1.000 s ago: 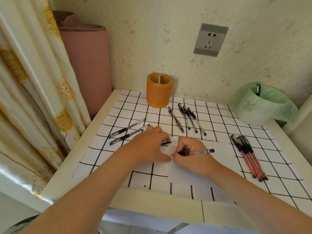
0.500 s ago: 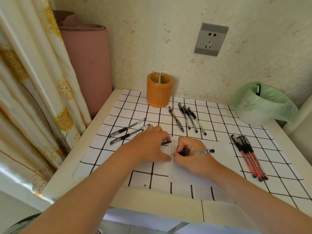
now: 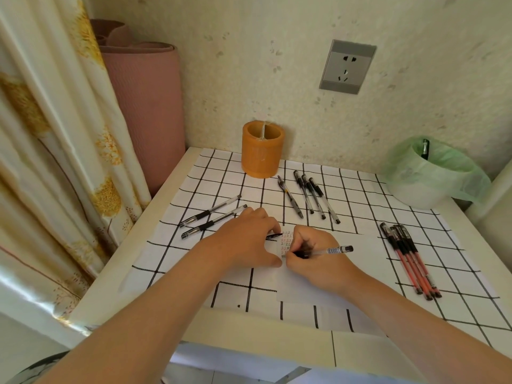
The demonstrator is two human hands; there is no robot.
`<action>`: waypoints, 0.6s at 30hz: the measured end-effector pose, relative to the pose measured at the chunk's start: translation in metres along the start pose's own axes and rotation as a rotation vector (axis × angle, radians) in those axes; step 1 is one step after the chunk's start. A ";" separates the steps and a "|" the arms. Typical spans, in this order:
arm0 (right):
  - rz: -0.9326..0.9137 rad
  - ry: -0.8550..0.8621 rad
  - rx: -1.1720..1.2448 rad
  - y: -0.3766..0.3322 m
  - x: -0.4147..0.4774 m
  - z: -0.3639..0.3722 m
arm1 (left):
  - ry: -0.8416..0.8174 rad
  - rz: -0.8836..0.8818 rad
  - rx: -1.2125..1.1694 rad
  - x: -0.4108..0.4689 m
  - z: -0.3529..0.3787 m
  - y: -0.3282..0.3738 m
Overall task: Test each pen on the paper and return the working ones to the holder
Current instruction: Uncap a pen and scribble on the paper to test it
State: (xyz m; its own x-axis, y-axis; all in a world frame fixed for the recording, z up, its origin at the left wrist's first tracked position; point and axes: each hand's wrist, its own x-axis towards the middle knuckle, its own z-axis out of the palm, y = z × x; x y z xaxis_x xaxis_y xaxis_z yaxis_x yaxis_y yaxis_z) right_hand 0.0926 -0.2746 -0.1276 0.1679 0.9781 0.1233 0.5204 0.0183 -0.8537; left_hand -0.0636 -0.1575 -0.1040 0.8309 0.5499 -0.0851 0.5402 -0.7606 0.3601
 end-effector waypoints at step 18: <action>0.021 -0.044 -0.003 -0.001 0.001 -0.001 | -0.002 -0.008 -0.013 -0.002 -0.002 0.002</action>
State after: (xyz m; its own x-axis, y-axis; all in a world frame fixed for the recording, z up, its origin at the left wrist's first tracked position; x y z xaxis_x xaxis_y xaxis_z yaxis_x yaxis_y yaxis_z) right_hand 0.0930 -0.2734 -0.1264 0.1420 0.9863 0.0833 0.5195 -0.0027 -0.8544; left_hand -0.0646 -0.1598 -0.1012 0.8266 0.5555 -0.0902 0.5455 -0.7515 0.3711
